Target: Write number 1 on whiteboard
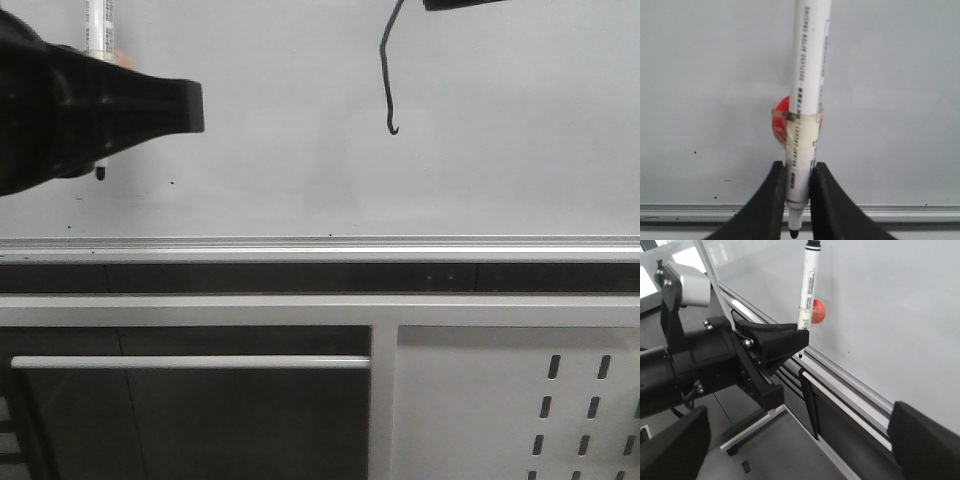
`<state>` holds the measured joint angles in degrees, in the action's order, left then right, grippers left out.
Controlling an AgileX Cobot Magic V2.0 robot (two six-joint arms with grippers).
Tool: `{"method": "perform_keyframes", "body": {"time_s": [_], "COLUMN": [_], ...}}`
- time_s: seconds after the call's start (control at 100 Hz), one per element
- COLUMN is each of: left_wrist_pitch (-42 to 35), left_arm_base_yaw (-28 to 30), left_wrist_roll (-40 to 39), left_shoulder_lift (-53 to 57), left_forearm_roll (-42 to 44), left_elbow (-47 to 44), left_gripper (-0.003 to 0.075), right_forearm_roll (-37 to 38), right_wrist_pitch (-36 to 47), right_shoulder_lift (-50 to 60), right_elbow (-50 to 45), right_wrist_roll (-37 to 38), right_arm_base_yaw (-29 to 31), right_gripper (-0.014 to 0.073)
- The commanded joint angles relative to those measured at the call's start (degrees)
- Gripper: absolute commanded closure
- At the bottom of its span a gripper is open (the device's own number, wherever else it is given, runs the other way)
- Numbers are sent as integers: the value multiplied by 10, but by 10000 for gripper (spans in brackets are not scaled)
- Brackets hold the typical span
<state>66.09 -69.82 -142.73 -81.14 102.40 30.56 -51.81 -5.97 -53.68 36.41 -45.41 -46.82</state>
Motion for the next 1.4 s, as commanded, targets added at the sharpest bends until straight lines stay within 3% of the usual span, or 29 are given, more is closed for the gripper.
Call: {"method": "perform_keyframes", "body": {"time_s": [0.0,0.53,0.84,1.02,1.23,1.39], "left_wrist_pitch": [66,-49,-43,-54,-155,-280], "left_arm_base_yaw": [12,95,89,52,54,97], "left_wrist_roll": [-5,-5,3,64,86,91], "left_shoulder_lift": [10,10,12,35,64,65], "left_forearm_roll": [43,43,43,43,43,43], "left_elbow": [27,69,69,69,69,83], "left_gripper": [735,724,724,724,724,724], "right_forearm_roll": [2,2,2,2,2,2], "right_wrist_pitch": [31,31,31,32,36,36], "right_shoulder_lift": [5,5,5,5,5,5], "right_elbow": [13,13,13,13,13,13], "right_wrist_roll": [-3,-3,-3,-3,-3,-3], "right_arm_base_yaw": [-1,-1,-1,-1,-1,-1], "right_gripper": [-57,-57,-57,-57,-57,-57]}}
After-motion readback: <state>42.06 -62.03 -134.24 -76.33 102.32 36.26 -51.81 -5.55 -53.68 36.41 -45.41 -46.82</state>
